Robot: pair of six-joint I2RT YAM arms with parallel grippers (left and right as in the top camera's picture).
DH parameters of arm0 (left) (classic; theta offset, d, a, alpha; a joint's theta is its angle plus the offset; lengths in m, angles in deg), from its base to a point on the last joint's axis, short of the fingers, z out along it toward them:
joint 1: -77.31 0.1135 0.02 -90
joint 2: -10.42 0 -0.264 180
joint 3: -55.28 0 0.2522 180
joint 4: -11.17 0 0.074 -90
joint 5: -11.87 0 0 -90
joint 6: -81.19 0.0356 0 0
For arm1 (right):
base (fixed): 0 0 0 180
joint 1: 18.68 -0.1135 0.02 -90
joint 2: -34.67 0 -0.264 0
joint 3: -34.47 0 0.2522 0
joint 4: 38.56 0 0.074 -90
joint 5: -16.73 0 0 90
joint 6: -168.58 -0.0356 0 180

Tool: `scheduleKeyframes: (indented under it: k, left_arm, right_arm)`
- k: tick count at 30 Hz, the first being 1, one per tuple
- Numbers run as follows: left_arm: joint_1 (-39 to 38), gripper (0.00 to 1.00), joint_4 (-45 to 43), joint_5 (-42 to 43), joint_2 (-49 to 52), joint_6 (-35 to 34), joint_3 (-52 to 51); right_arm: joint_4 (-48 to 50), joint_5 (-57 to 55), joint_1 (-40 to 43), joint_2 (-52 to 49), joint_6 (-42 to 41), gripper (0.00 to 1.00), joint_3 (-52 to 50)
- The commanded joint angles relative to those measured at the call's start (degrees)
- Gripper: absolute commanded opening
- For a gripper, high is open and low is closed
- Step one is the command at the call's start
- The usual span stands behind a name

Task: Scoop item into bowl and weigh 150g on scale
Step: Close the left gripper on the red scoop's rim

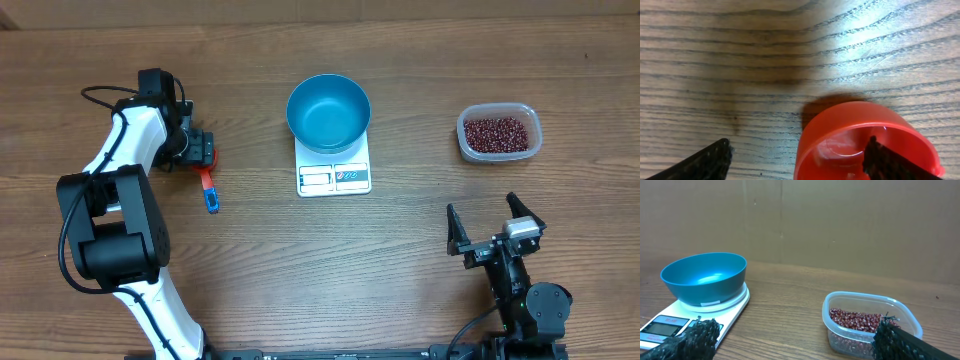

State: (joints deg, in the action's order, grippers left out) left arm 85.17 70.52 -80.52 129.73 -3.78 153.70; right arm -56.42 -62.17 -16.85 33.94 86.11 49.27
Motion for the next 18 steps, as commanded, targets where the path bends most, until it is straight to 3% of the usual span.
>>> scheduleKeyframes:
  k: [1,5,9,14,18]
  left_arm:
    - [-0.4,0.80,0.0,1.0,0.7,0.5,-0.1]
    - [-0.5,0.59,0.0,1.0,0.7,0.5,-0.1]
    - [-0.5,0.44,0.0,1.0,0.7,0.5,-0.1]
    - [-0.5,0.35,0.0,1.0,0.7,0.5,-0.1]
    - [-0.5,0.35,0.0,1.0,0.7,0.5,-0.1]
  right_arm:
    - [0.2,-0.6,-0.3,0.6,0.0,1.00,-0.6]
    - [0.2,-0.6,-0.3,0.6,0.0,1.00,-0.6]
    - [0.2,-0.6,-0.3,0.6,0.0,1.00,-0.6]
    - [0.2,-0.6,-0.3,0.6,0.0,1.00,-0.6]
    - [0.2,-0.5,-0.3,0.6,0.0,1.00,-0.6]
